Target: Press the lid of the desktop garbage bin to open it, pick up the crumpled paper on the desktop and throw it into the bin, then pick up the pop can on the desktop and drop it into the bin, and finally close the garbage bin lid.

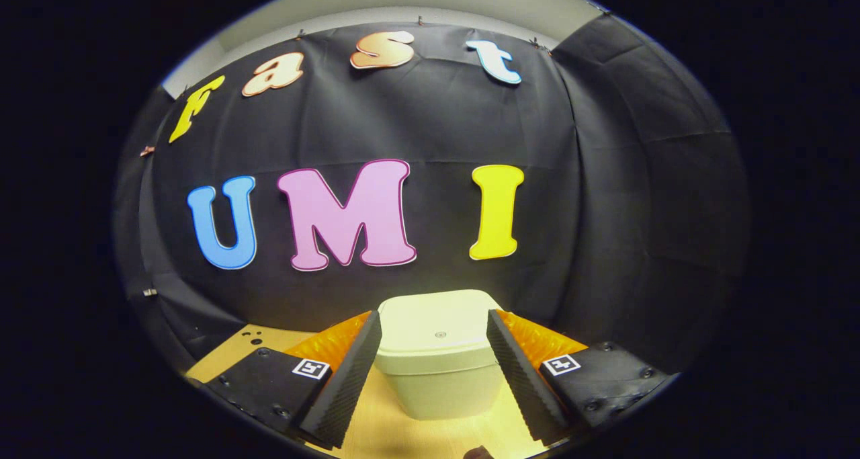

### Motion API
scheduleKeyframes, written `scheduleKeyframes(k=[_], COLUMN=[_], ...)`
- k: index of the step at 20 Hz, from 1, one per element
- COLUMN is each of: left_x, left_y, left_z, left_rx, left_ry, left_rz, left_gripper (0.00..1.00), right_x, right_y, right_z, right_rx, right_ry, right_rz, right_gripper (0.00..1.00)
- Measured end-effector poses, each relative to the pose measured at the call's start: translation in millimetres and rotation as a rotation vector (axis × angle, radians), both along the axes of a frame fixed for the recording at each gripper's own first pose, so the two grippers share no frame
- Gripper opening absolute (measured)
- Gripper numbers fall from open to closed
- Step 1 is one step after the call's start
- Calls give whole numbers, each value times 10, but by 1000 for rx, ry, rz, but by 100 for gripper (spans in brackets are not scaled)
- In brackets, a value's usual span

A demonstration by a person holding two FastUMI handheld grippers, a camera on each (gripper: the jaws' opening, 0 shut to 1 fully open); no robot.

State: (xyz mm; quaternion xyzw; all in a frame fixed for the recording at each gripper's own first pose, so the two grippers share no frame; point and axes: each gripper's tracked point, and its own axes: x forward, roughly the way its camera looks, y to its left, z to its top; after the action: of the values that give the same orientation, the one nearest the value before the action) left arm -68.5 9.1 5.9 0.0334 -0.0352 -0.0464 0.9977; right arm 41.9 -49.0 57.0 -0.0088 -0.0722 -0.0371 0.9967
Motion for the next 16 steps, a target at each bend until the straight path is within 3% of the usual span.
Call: scheduleKeyframes(k=[3, 7, 16], left_x=[0, -6, 6], left_y=[58, 62, -129], left_z=[-116, -362, -361], left_rx=[-27, -42, -5], left_ry=[15, 93, 78], left_rz=[10, -3, -56], left_gripper=[95, 96, 96], right_x=[-376, -738, -1011], right_y=[138, 324, 462], right_z=[-184, -538, -1100], right_rx=[-52, -13, 40], right_ry=[-6, 39, 185], right_rz=[11, 55, 68], right_gripper=[99, 99, 99])
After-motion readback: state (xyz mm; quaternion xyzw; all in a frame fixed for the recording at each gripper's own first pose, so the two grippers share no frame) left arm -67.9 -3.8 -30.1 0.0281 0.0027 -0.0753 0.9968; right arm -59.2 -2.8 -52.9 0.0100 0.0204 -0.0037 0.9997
